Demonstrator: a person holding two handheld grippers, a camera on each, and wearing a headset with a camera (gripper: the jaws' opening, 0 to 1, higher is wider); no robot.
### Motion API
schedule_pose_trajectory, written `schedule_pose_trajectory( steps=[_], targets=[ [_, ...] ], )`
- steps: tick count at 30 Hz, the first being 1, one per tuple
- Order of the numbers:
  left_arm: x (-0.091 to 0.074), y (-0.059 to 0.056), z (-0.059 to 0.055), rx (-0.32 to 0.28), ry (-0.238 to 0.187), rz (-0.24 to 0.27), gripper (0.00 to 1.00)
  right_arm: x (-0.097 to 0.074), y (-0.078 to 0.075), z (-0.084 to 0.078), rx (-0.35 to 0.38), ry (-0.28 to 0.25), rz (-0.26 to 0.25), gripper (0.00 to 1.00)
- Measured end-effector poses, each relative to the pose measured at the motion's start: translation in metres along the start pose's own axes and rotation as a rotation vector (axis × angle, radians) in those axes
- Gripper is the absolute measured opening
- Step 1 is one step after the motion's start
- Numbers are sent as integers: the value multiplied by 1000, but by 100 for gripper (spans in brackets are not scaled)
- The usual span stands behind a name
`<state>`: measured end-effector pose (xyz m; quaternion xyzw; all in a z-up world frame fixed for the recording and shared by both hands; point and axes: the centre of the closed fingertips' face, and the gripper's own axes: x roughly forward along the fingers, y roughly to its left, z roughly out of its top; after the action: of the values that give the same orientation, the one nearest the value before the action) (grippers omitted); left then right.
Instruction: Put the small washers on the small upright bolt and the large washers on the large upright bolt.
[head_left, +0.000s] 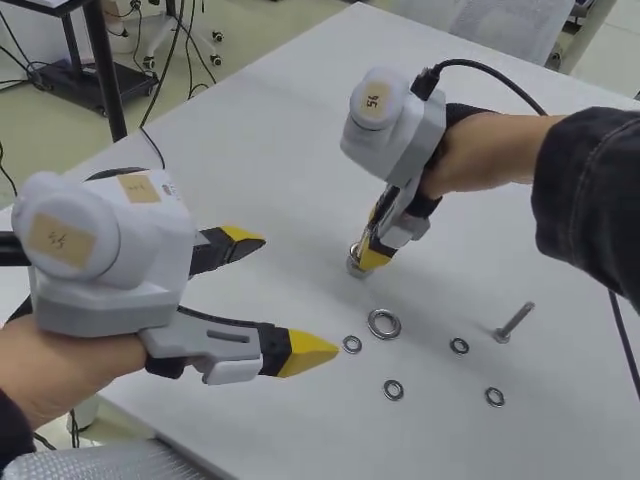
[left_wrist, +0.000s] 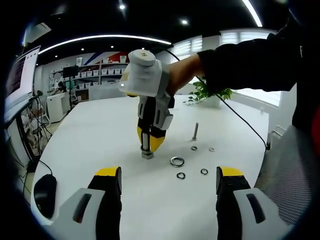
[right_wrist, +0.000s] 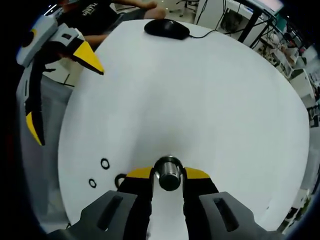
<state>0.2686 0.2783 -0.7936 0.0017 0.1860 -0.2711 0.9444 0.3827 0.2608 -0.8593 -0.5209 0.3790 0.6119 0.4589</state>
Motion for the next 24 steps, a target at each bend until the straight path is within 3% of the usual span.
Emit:
schedule_pose_trajectory(
  steps=[24],
  targets=[
    [3,-3,-2,-3,7,-14,76,6,-1,-1,24,-11,8,23]
  ],
)
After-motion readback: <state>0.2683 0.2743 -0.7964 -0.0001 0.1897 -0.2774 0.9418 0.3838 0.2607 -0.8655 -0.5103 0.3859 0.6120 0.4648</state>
